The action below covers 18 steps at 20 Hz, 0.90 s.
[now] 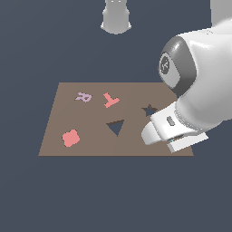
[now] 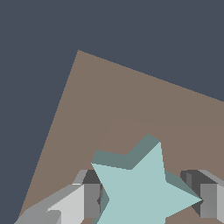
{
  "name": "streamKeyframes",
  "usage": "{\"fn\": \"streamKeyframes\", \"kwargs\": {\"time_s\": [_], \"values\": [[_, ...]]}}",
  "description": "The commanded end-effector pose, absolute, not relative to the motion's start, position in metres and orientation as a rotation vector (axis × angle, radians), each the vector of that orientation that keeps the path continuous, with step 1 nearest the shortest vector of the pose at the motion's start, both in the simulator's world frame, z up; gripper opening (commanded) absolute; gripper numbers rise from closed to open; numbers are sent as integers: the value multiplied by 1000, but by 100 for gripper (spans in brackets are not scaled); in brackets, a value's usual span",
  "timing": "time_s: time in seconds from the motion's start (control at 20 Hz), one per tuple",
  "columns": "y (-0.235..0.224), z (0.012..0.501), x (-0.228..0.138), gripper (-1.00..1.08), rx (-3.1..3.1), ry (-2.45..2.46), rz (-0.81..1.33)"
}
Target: Insert a designated object into the corresponding slot on a board.
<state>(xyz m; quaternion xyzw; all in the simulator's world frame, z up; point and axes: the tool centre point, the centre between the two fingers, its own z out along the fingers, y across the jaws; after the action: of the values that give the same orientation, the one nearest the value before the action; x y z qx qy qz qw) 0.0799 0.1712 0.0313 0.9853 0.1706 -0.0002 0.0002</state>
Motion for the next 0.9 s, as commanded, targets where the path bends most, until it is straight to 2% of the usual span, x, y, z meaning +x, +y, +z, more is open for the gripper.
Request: {"fn": "streamKeyframes", "kwargs": {"time_s": [0.0,0.85], "values": [[170,32,73,-100,3084,595,0],[139,38,6,-100,2899,1205,-1]]}}
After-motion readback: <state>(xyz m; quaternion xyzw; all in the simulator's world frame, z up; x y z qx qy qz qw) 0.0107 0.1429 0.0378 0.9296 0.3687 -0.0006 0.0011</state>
